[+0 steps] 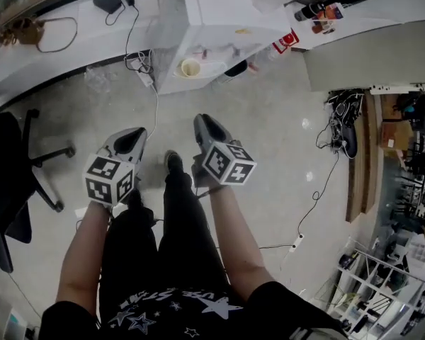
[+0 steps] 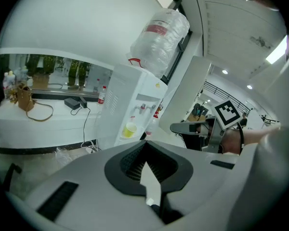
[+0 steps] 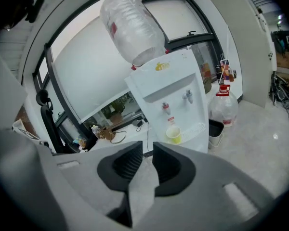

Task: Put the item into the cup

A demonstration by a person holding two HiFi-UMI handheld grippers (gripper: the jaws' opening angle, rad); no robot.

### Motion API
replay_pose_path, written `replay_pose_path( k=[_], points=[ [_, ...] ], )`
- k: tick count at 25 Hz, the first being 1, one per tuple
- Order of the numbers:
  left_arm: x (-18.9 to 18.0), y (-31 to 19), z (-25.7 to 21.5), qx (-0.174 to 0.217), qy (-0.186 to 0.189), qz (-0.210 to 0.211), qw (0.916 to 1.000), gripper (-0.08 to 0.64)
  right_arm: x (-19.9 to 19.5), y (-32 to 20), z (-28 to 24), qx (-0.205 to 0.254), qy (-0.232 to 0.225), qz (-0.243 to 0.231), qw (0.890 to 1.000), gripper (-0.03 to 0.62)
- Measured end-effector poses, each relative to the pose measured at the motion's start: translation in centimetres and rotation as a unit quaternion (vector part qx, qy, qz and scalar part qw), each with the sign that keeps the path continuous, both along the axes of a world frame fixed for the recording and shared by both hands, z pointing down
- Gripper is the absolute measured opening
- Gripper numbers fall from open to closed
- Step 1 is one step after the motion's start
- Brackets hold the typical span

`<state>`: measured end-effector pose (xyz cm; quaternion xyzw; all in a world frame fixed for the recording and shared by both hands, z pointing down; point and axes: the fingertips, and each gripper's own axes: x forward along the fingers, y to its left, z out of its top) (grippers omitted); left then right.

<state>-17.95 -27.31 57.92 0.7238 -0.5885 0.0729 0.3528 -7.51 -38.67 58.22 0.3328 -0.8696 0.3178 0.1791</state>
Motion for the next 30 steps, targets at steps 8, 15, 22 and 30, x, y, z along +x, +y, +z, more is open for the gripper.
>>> replay_pose_path(
  k=[8, 15, 22, 30],
  points=[
    [-0.4, 5.3, -2.4, 0.005, 0.001, 0.036, 0.9993, 0.003, 2.6, 7.8, -3.1, -0.001, 0.01, 0.039, 0.999, 0.061],
    [1.9, 7.7, -3.1, -0.01, 0.017, 0.061, 0.9979, 0.003, 5.5, 12.1, -4.4, -0.019, 0.023, 0.048, 0.998, 0.06],
    [5.5, 8.4, -4.5, 0.003, 0.001, 0.083, 0.9965, 0.003, 6.7, 14.2, -4.5, -0.01, 0.012, 0.033, 0.999, 0.058],
    [10.2, 13.0, -6.0, 0.012, -0.005, 0.063, 0.9979, 0.003, 10.2, 19.1, -7.0, -0.003, -0.01, 0.019, 1.0, 0.002]
  ],
)
